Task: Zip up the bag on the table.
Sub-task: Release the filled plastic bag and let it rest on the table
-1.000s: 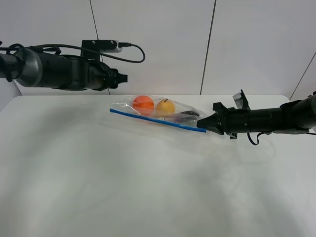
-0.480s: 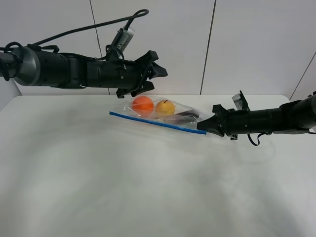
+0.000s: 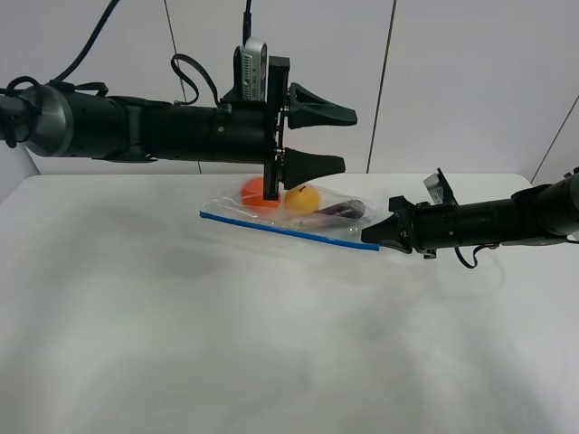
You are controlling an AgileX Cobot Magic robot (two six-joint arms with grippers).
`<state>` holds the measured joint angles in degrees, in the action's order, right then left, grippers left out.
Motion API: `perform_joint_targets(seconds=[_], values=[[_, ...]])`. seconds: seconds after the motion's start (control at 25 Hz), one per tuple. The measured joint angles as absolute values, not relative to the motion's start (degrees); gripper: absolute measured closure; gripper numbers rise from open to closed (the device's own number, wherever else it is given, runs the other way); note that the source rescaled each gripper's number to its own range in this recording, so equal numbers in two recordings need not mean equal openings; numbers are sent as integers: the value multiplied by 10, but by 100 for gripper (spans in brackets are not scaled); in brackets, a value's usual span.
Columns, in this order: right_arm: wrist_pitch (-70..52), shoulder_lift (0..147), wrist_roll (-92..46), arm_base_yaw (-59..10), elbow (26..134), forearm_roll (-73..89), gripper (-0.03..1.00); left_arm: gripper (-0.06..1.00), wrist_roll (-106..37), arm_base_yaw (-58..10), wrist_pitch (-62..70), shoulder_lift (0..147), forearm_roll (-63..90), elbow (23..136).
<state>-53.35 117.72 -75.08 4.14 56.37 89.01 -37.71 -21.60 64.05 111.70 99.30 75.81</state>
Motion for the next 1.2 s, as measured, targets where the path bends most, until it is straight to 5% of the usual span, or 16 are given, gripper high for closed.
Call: perform_joint_targets(seconds=[0.32,0.68,0.88,1.2], values=[[-532,1177,-751,41,564,886,96,-6,-400,-215,688,1094,929,758],[-529,1177,-751,41,564,879,96,-6,-641,-216,666,1059,554,765],[-529,1177,-748,41,564,864,96,-6,-453,-214,473,1057,288,765],[-529,1177,-744,41,564,860,96,-6,-130,-161,367,1057,219,765]])
